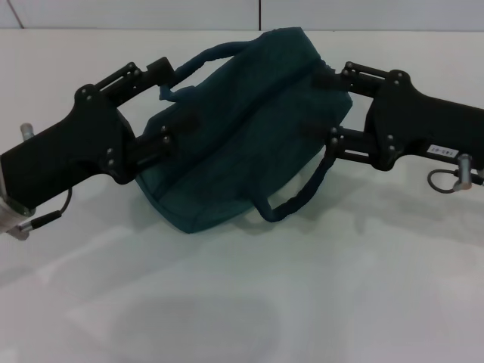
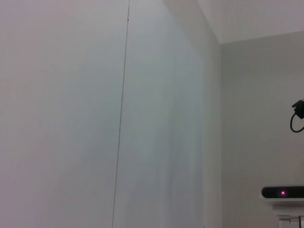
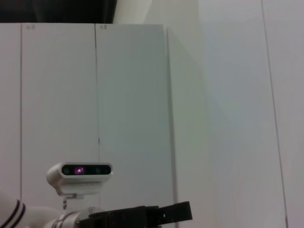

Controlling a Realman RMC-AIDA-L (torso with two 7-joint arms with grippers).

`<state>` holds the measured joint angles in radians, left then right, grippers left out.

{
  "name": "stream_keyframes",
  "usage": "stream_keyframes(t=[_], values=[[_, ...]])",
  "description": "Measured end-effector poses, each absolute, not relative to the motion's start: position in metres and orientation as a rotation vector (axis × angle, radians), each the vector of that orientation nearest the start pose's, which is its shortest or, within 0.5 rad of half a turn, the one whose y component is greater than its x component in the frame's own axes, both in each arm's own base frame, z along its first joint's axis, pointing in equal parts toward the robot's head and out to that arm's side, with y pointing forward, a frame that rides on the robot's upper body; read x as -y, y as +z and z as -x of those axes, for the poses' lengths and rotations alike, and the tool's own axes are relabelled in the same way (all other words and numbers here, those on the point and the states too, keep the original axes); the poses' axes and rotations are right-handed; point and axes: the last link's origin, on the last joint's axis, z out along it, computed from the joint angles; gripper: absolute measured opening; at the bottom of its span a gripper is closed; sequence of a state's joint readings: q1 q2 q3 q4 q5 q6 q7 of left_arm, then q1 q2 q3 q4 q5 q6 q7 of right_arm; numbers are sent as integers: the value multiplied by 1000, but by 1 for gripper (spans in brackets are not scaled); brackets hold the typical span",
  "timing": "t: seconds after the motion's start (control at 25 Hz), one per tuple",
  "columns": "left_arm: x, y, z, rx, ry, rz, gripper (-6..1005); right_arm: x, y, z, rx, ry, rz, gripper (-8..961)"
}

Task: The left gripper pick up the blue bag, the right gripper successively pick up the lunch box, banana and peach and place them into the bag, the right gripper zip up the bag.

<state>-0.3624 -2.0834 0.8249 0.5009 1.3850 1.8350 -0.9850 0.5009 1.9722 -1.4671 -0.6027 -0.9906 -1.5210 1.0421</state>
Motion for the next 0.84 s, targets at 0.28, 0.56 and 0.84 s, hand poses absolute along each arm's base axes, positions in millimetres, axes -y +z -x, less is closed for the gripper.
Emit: stream_keyframes(t=[0.28, 0.56, 0.84], values=[[-276, 22, 249, 213, -1379, 2360, 713, -328, -8, -187, -91, 1246, 2589, 677], [-275, 22, 249, 212, -1377, 2360, 713, -326, -9, -189, -97, 1249, 2573, 677], [-275, 19, 249, 224, -1385, 2363, 713, -325, -12, -189, -113, 1255, 2574, 677]])
